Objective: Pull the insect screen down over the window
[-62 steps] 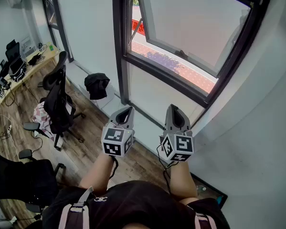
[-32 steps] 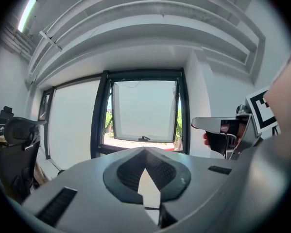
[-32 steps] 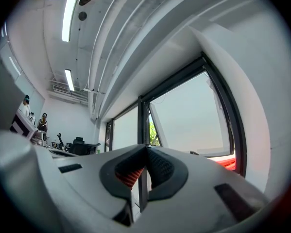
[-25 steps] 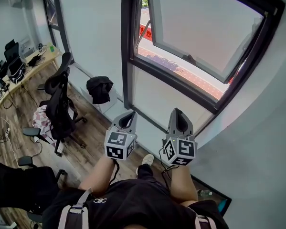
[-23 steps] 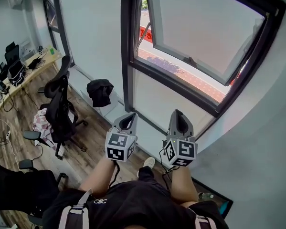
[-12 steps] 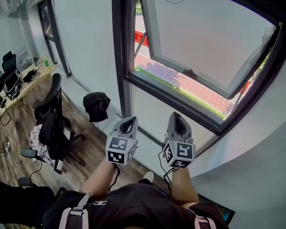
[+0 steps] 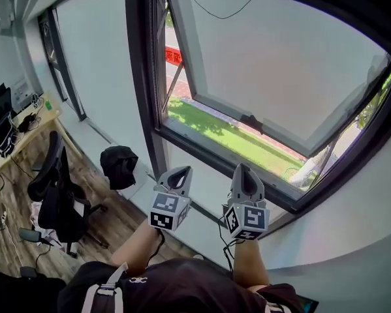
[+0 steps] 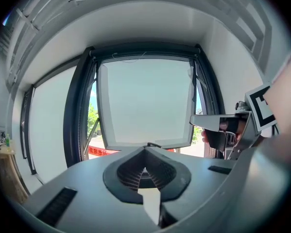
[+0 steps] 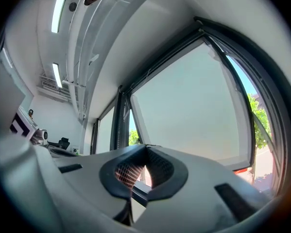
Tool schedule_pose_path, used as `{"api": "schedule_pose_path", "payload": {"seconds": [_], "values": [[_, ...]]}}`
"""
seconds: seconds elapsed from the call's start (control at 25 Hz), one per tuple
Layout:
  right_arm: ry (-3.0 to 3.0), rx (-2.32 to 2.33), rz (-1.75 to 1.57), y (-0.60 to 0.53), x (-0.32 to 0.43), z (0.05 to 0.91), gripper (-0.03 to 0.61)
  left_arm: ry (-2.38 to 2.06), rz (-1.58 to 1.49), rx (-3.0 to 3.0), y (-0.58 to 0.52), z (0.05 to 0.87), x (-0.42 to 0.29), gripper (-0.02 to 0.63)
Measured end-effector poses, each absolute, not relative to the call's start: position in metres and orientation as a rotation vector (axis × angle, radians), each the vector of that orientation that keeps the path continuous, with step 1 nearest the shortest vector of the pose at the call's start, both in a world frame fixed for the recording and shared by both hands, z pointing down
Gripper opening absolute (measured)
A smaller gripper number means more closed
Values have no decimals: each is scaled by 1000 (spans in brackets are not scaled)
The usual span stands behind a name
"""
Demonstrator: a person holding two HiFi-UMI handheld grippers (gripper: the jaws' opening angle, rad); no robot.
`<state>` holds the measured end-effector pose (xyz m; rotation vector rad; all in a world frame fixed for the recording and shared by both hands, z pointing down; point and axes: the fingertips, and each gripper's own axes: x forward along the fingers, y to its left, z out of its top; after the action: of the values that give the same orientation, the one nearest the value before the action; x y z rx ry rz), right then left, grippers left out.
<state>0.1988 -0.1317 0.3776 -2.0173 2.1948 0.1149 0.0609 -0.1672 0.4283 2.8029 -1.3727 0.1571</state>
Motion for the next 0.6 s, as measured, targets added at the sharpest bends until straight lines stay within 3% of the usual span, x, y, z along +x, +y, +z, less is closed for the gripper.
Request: {"api": "schedule_pose_path", "payload": {"seconds": [0.6], "values": [[2043,-2240,118,-190,263,385,3,-1134,148,2873,-261,434,127,12]]}}
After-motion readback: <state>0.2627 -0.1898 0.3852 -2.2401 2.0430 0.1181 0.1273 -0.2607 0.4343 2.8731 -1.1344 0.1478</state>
